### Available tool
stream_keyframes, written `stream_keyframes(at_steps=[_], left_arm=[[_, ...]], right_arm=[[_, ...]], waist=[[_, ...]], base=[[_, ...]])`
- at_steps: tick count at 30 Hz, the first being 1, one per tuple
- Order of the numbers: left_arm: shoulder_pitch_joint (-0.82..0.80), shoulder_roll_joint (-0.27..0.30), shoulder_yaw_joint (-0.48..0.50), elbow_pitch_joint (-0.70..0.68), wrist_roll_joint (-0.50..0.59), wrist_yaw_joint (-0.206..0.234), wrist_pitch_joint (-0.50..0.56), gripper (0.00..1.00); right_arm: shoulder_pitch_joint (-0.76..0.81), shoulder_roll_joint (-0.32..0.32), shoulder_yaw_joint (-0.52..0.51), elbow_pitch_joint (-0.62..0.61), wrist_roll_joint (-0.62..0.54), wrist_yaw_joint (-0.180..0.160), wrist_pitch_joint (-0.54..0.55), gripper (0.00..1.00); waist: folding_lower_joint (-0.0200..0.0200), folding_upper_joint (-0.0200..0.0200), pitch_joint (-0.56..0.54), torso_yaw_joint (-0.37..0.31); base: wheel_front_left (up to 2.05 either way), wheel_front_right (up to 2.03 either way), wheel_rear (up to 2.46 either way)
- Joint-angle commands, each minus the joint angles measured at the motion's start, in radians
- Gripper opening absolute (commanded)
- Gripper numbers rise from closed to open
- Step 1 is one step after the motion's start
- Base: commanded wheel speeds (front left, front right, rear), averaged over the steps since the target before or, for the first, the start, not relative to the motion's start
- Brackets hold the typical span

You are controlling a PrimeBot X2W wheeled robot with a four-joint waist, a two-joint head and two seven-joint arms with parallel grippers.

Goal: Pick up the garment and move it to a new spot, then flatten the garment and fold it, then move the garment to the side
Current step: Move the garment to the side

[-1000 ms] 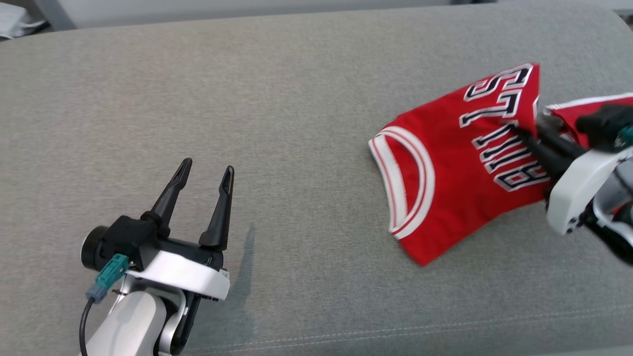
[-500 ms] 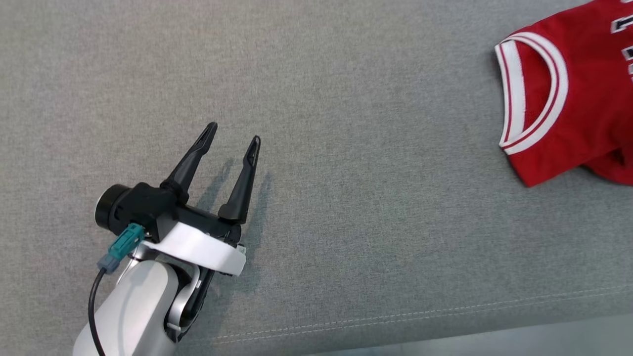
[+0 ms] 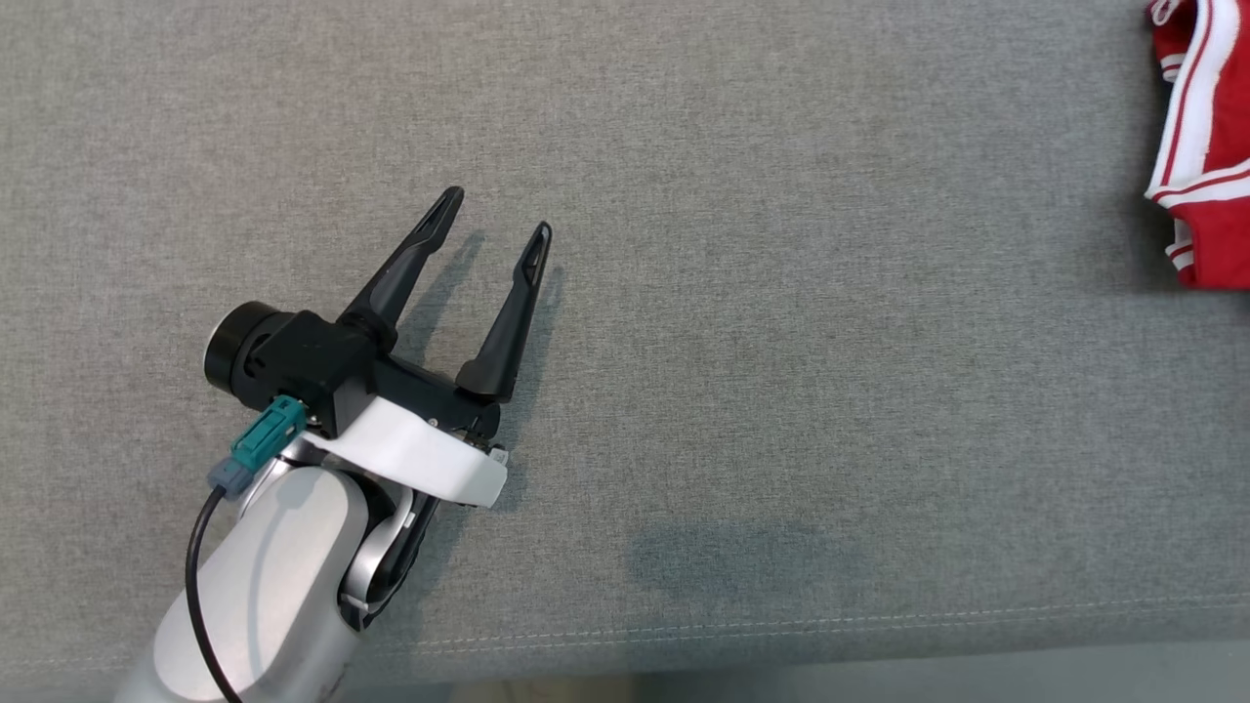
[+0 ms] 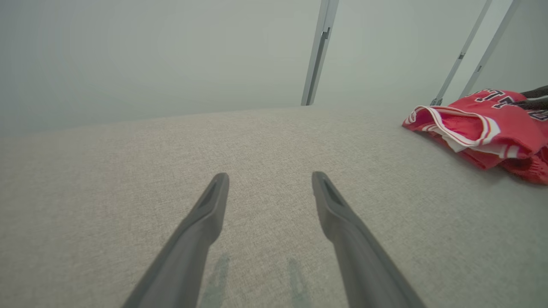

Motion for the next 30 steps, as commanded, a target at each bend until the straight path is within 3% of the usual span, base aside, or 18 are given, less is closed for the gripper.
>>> stream_keyframes(at_steps=[1, 7, 12, 15, 22, 30], left_arm=[[-0.035, 0.016, 0.031, -0.02, 0.011, -0.005, -0.007, 1.0], [-0.037, 0.026, 0.027, -0.012, 0.013, -0.006, -0.004, 1.0], [-0.014, 0.039, 0.03, -0.003, 0.002, 0.002, 0.01, 1.0], [0.015, 0.052, 0.043, -0.002, -0.013, 0.013, 0.014, 1.0], [0.104, 0.084, 0.096, -0.015, -0.051, 0.052, 0.002, 1.0], [0.182, 0.103, 0.152, -0.031, -0.081, 0.089, -0.016, 1.0]], right_arm=[[0.022, -0.028, -0.014, 0.018, -0.029, 0.0, -0.024, 1.0], [0.019, 0.104, -0.17, 0.185, -0.155, 0.0, -0.193, 1.0], [0.025, 0.24, -0.295, 0.185, -0.233, 0.0, -0.368, 1.0], [0.062, 0.336, -0.357, 0.074, -0.261, 0.0, -0.395, 1.0], [0.328, 0.56, -0.422, -0.377, -0.284, 0.0, -0.397, 1.0], [0.546, 0.678, -0.397, -0.601, -0.287, 0.0, -0.398, 1.0]], waist=[[0.0, 0.0, 0.005, 0.005], [0.0, 0.0, -0.012, -0.017], [0.0, 0.0, -0.072, -0.051], [0.0, 0.0, -0.124, -0.063], [0.0, 0.0, -0.237, -0.032], [0.0, 0.0, -0.321, 0.041]], base=[[0.0, 0.0, 0.0], [0.0, 0.0, 0.0], [0.0, 0.0, 0.0], [0.0, 0.0, 0.0], [0.0, 0.0, 0.0], [0.0, 0.0, 0.0]])
